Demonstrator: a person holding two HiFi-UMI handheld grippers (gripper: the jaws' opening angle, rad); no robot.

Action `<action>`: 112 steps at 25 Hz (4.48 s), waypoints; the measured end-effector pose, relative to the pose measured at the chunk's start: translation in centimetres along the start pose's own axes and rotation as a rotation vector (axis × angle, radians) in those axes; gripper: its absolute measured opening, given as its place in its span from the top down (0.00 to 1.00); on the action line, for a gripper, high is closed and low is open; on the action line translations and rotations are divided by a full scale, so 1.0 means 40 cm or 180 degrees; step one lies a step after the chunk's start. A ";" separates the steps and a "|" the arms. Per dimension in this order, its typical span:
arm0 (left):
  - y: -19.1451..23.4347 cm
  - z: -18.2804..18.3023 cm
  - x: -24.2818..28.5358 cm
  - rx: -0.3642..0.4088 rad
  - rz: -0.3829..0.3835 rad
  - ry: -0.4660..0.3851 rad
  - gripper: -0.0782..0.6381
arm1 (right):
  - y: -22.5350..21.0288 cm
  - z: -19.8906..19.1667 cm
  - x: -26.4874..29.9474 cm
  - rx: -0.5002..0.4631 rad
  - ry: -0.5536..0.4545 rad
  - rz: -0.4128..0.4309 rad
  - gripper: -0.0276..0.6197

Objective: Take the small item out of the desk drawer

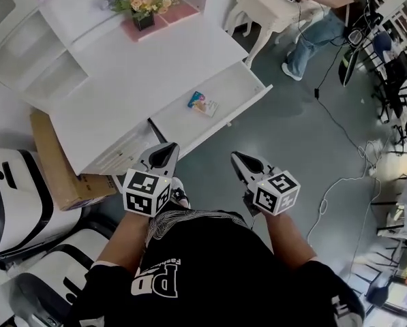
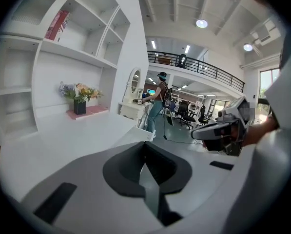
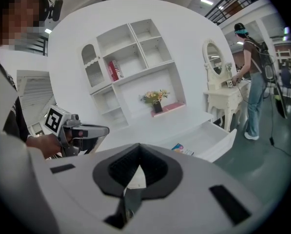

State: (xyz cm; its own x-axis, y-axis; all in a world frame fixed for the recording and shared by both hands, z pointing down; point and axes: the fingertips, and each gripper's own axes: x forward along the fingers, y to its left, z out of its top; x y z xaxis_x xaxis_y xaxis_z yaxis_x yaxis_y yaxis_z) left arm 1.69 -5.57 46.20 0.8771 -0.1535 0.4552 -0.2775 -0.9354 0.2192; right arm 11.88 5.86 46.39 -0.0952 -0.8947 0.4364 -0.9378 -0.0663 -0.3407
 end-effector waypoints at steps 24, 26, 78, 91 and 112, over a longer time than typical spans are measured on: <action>0.268 0.057 0.092 -0.0031 0.0005 0.0181 0.87 | -0.031 0.126 0.311 -0.0233 0.0367 0.0133 0.94; 0.279 0.054 0.103 -0.0059 0.0076 0.0180 0.87 | -0.045 0.133 0.329 -0.0267 0.0385 0.0185 0.94; 0.314 -0.107 0.374 -0.1281 0.1652 0.0629 0.87 | -0.571 -0.207 0.820 -0.1747 0.2403 0.0770 0.65; 0.333 -0.153 0.350 -0.1439 0.1674 0.0630 0.87 | -0.597 -0.298 0.904 -0.1974 0.2737 0.0426 0.31; 0.353 -0.161 0.291 -0.1559 0.1760 0.0482 0.87 | -0.612 -0.354 0.940 -0.2155 0.3009 0.0384 0.30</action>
State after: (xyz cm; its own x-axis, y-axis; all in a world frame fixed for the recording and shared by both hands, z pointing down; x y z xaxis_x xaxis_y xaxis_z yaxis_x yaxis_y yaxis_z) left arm 5.46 -18.53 60.16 0.5056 -0.4811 0.7162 -0.8354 -0.4806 0.2669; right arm 26.54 -19.91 82.93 -0.1388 -0.1751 0.9747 -0.8650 0.5006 -0.0333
